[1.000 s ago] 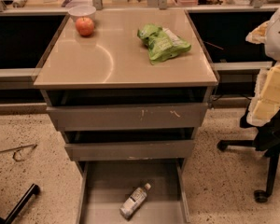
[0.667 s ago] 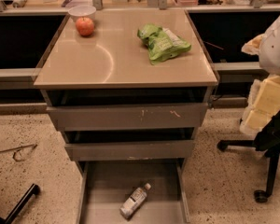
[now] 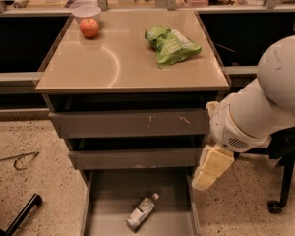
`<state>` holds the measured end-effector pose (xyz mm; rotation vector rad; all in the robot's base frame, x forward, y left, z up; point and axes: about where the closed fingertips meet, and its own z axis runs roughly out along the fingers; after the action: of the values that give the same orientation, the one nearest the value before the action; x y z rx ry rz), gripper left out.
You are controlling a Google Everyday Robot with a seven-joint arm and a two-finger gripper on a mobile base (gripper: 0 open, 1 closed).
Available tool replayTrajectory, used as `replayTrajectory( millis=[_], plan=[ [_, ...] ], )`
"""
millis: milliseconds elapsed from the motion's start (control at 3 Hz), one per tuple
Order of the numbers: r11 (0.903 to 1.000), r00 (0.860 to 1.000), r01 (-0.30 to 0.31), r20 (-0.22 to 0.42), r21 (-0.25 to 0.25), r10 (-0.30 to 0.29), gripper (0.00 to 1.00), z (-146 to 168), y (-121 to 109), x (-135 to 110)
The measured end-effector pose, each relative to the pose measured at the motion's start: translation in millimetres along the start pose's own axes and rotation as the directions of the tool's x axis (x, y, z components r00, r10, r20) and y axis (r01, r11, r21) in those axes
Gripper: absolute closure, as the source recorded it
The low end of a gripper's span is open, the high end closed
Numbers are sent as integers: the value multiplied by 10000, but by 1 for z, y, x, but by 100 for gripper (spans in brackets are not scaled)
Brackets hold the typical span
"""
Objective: Pick blue plastic bottle from bottom drawer and place on counter
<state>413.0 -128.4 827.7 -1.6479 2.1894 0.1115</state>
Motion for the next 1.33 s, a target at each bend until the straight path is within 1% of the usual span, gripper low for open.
replayTrajectory(
  millis=[333,667,1000,1333],
  plan=[
    [10000,10000,0,1,0,0,0,0,0,0],
    [9992,9980,-96,617,-377,119,0,28,8,1],
    [9941,9917,-289,1217,-1041,416,0,97,32,8],
    [9812,9832,-670,1551,-1812,958,0,181,67,20]
  ],
)
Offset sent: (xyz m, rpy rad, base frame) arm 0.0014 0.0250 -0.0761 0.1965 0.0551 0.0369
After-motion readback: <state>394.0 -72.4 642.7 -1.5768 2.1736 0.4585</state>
